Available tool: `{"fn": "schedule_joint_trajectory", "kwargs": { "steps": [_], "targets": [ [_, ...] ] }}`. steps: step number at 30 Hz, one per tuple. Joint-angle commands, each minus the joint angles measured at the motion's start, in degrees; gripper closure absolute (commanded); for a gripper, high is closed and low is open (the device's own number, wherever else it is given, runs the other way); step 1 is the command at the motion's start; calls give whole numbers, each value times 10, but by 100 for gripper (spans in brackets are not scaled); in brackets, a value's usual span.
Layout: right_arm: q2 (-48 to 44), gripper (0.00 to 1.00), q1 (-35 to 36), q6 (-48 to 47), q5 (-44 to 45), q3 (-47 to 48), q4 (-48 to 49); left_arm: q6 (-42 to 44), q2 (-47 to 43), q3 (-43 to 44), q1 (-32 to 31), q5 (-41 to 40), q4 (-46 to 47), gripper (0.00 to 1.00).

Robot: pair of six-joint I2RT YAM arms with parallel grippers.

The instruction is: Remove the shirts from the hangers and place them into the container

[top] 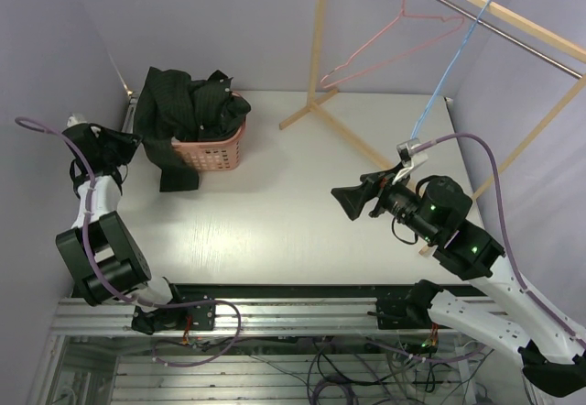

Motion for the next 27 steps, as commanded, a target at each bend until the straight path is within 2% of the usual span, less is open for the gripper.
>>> {"fn": "schedule_joint_trajectory", "kwargs": {
  "steps": [1, 3, 12, 19, 24, 27],
  "targets": [
    [-8, 0, 0, 2, 4, -2, 7, 14, -24, 37, 2, 16, -36, 87],
    [-10, 0, 0, 3, 3, -3, 8, 18, -26, 50, 0, 12, -56, 93],
    [-12, 0, 0, 4, 7, -6, 9, 60, -33, 141, -27, -31, -159, 93],
    [-1, 0, 0, 9, -3, -13, 26, 58, -35, 265, -92, -72, -176, 93],
    [3, 0, 0, 9, -3, -10, 23, 84, 9, 373, -156, -118, -245, 93],
    [-7, 0, 0, 8, 7, -10, 14, 90, 15, 368, -162, -109, -264, 93]
  ]
}}
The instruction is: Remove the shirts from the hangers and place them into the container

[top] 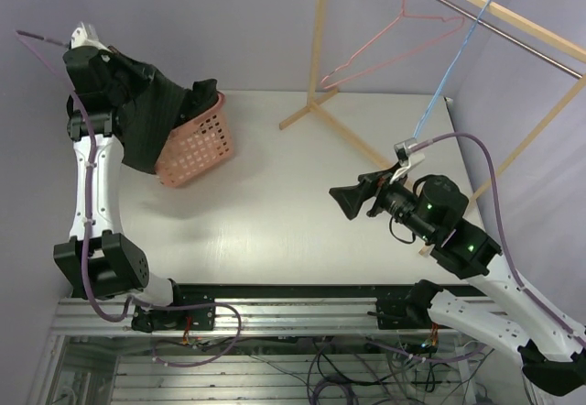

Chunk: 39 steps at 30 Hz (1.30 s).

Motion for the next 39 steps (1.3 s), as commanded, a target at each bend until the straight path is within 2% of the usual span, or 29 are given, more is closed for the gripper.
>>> {"fn": "schedule_joint_trajectory", "kwargs": {
  "steps": [1, 5, 8, 17, 22, 26, 31, 33, 39],
  "targets": [
    [-21, 0, 0, 3, 13, -5, 1, 21, 5, -2, -11, -17, -34, 93],
    [-31, 0, 0, -1, 26, -8, -3, 39, -28, -105, -20, -13, -3, 93],
    [-24, 0, 0, -4, 22, -3, -1, 49, -38, -127, -22, -23, 0, 93],
    [-8, 0, 0, 7, 10, -7, 17, 38, -11, -15, -29, -3, -28, 93],
    [-1, 0, 0, 4, 10, -1, 18, 6, 6, 37, -48, -12, 11, 93],
    [4, 0, 0, 2, 9, 4, 17, 11, 23, 60, -84, -80, 43, 93],
    [3, 0, 0, 1, 11, 7, 12, 66, 40, 22, -127, -167, 72, 93],
    [1, 0, 0, -1, 14, 10, 4, 113, 48, -1, -148, -193, 45, 93],
    [-7, 0, 0, -9, 28, 10, -5, 229, 129, -43, -188, -244, -157, 93]
  ]
}}
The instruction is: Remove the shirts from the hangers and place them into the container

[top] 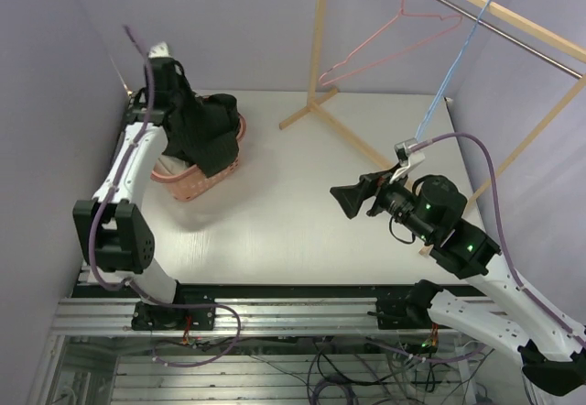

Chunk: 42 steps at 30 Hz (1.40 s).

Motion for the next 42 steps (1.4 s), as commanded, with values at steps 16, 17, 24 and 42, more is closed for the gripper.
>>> {"fn": "schedule_joint_trajectory", "kwargs": {
  "steps": [16, 17, 24, 42],
  "targets": [
    [17, 0, 0, -20, 17, 49, -21, 137, 293, -10, -62, -46, -231, 84],
    [16, 0, 0, -20, 19, 49, -21, 137, 301, 2, -62, -48, -233, 83],
    [17, 0, 0, -22, 27, 51, -25, 146, 255, 35, -62, -48, -202, 69],
    [32, 0, 0, -33, 107, 68, -69, 95, -255, -187, -62, -102, 21, 2]
  ]
}}
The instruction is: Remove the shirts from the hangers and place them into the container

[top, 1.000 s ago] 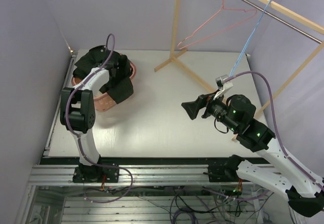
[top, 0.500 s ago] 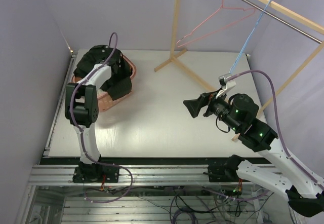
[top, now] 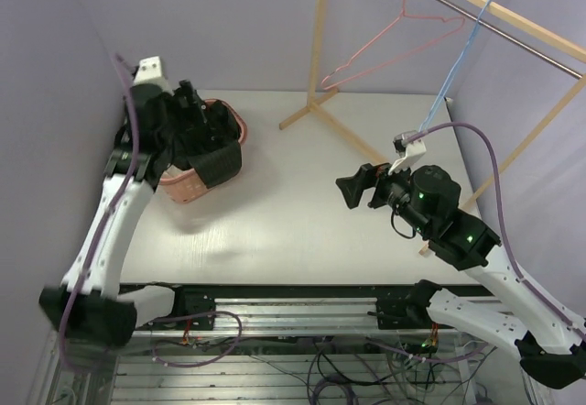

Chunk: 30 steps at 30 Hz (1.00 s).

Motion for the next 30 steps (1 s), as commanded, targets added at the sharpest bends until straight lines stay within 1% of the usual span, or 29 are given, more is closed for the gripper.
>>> {"fn": "schedule_joint_trajectory", "kwargs": {
  "steps": [1, 2, 4, 6, 7, 8, 9, 10, 11, 12, 15, 17, 19, 21, 24, 30],
  "targets": [
    [-10, 0, 0, -11, 30, 10, -4, -3, -94, -95, -3, -19, 92, 2],
    [-11, 0, 0, -12, 32, 11, -5, 4, -106, -102, -3, -20, 80, 2],
    [-13, 0, 0, -11, 33, 9, -8, -11, -113, -99, -3, -38, 2, 2],
    [-17, 0, 0, -10, 33, 1, -6, -10, -113, -108, -3, -5, -60, 2],
    [-19, 0, 0, -10, 33, -4, -3, -6, -113, -118, -3, 21, -73, 2],
    [-21, 0, 0, -8, 32, -9, 1, -7, -114, -126, -3, 44, -89, 5],
    [-22, 0, 0, -7, 31, -12, 3, -6, -117, -134, -3, 69, -99, 23],
    [-21, 0, 0, -6, 29, -15, 3, -8, -126, -145, -3, 89, -100, 50],
    [-20, 0, 0, -5, 29, -16, 2, -15, -138, -159, -3, 97, -96, 85],
    [-19, 0, 0, -4, 27, -17, 2, -23, -155, -173, -3, 89, -88, 92],
    [-21, 0, 0, 0, 24, -26, 8, -22, -205, -221, -3, 48, -52, 93],
    [-23, 0, 0, 2, 22, -33, 14, -17, -203, -229, -3, 18, -52, 93],
    [-23, 0, 0, 4, 21, -37, 17, -16, -177, -225, -3, 8, -67, 93],
    [-22, 0, 0, 5, 21, -41, 17, -15, -145, -222, -3, 18, -85, 93],
    [-22, 0, 0, 4, 20, -42, 17, -20, -109, -232, -3, 32, -81, 93],
    [-30, 0, 0, 0, 28, -39, 7, -34, -86, -249, -2, 47, -55, 93]
  ]
}}
